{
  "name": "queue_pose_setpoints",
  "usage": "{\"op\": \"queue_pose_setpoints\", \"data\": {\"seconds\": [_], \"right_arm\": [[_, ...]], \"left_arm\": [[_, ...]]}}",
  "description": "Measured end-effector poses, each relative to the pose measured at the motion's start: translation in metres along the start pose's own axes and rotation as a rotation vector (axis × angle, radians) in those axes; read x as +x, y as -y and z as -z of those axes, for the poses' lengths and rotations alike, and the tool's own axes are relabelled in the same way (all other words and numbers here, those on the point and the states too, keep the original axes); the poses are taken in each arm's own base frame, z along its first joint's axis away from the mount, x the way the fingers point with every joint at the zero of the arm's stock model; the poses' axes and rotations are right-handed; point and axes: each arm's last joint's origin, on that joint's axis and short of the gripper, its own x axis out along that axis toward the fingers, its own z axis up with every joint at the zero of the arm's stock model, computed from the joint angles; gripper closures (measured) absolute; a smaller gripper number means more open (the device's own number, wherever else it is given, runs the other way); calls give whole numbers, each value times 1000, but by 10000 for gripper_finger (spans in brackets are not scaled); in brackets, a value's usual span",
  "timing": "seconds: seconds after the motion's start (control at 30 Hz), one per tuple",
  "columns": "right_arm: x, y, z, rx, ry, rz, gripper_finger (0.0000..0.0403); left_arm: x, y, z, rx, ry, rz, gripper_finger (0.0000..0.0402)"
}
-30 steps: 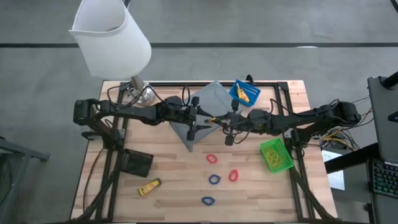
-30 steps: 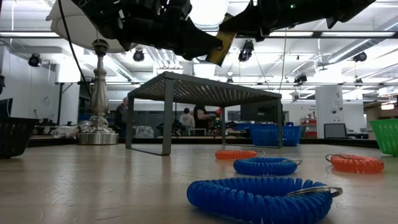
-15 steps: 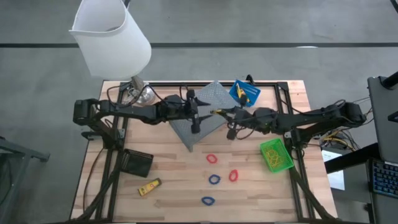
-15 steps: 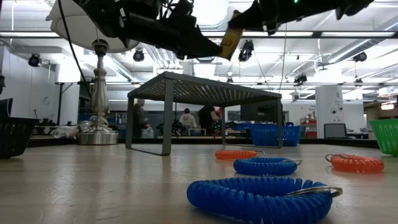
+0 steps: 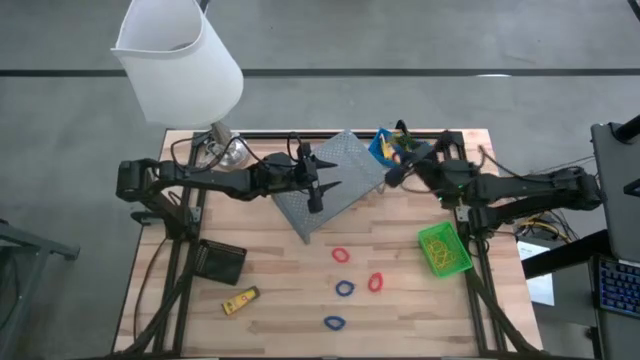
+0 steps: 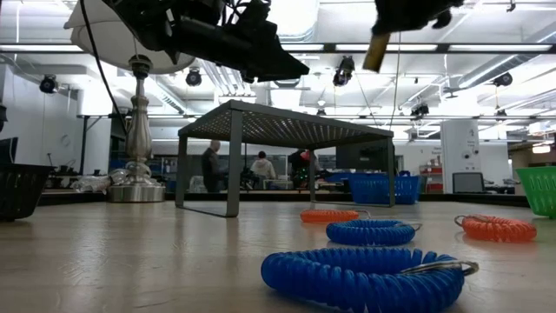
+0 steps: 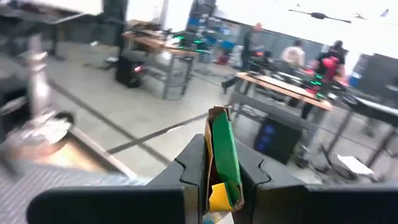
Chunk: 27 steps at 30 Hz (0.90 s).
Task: Pick & Place Office Desk Supplies
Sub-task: Put the crayon box into the blue basket
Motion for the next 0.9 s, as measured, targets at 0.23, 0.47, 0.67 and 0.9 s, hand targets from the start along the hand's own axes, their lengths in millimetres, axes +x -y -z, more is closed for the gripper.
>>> {"op": "queue_pose_setpoints", "data": {"seconds": [0.23,0.47,0.67,0.9], "right_arm": [[10,42,-23,69,-53,149,369],[36,73,-25,207,-273,95,369],[63,87,-10,214,-442,215,369],[98,74,20,184,-572,205,369]], "left_arm": [[0,0,0,0,1,-1,181],[0,0,0,0,-2,-1,183],[0,0,1,1,-15,3,185],[0,0,3,2,-32,7,186]]}}
